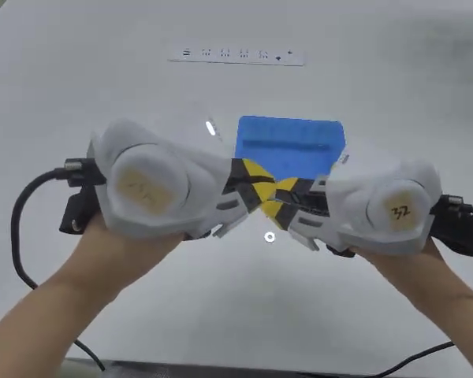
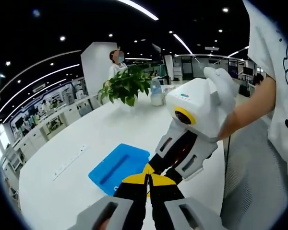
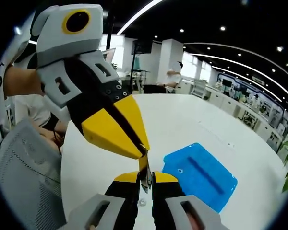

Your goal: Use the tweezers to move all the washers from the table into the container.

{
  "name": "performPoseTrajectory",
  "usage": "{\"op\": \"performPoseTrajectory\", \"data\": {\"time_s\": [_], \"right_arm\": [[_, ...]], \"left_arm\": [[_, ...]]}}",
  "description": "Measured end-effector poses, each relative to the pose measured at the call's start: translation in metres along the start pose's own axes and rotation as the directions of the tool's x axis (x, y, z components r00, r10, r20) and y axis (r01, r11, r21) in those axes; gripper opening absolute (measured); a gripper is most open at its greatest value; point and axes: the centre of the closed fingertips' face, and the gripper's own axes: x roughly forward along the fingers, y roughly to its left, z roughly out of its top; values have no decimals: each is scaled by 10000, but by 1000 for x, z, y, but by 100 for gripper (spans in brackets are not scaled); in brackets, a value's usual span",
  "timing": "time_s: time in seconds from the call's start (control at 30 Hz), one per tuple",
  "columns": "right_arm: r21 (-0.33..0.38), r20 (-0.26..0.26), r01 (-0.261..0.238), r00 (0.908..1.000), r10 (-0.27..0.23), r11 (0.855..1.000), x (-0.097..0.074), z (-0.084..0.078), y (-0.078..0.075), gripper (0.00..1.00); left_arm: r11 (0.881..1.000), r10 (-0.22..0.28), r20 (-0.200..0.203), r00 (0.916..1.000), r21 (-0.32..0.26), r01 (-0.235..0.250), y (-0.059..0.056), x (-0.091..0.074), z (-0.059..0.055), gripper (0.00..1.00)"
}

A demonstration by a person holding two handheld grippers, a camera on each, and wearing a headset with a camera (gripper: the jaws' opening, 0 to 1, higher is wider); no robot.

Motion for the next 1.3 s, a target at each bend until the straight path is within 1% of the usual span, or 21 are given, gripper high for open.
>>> {"op": "performPoseTrajectory", "data": {"time_s": [0.03,0.1,0.17,0.27,0.37,0.43,0.6,0.63,0.7,0.8,0.9,0.93,0.97,1.0,1.07,1.13,1.2,1.27,1.3], "right_arm": [[8,-28,0,10000,0,10000,1,-2,0,5],[38,-163,-32,9999,33,10000,4,-8,1,6],[221,-255,-102,9996,108,9997,7,-14,3,6],[203,-409,-98,9991,107,9997,10,-20,5,5],[393,-422,-106,9990,122,9992,11,-25,3,6],[491,-446,-129,9989,151,9987,14,-27,2,6],[473,-638,-239,9976,269,9986,15,-33,8,6],[468,-564,-210,9981,236,9987,14,-32,8,6],[687,-539,-257,9981,295,9973,13,-31,8,7],[794,-490,-260,9983,300,9965,12,-30,9,7],[539,-624,-397,9971,430,9978,12,-33,9,6],[455,-625,-426,9970,454,9981,12,-32,9,6],[400,-731,-474,9961,502,9981,11,-33,9,5],[213,-778,-498,9956,513,9985,10,-33,9,5],[22,-779,-490,9958,490,9988,10,-33,9,4],[11,-788,-484,9957,483,9988,9,-33,8,3],[103,-859,-465,9952,473,9989,8,-33,6,3],[-110,-760,-332,9966,322,9994,6,-29,2,3],[-67,-758,-373,9964,367,9993,5,-27,1,3]], "left_arm": [[10000,-19,-4,10000,-33,19,-1,1,-2,0],[10000,-65,-142,9999,-66,64,-3,5,-8,0],[9998,-118,-227,9997,-181,114,-4,8,-13,0],[9982,-145,-253,9996,-584,130,-3,11,-20,0],[9981,-119,-263,9996,-614,103,-4,12,-23,0],[9985,-104,-407,9991,-541,82,-5,14,-26,0],[9992,-181,-617,9979,-376,158,-7,18,-34,0],[9993,-175,-578,9982,-334,156,-7,18,-32,0],[9994,-205,-619,9979,-276,188,-8,17,-32,0],[9991,-202,-553,9983,-371,182,-7,18,-31,0],[9988,-207,-544,9983,-449,183,-8,19,-29,0],[9992,-184,-569,9982,-379,162,-9,20,-28,0],[9994,-222,-610,9979,-283,205,-10,20,-28,0],[9996,-256,-678,9974,-147,247,-10,21,-26,0],[9993,-354,-739,9966,-100,347,-10,23,-25,0],[9988,-495,-785,9957,-103,488,-10,25,-23,0],[9980,-618,-794,9949,45,624,-11,26,-22,0],[9977,-598,-786,9951,271,621,-9,25,-16,0],[9974,-622,-811,9948,317,650,-9,24,-15,0]]}}
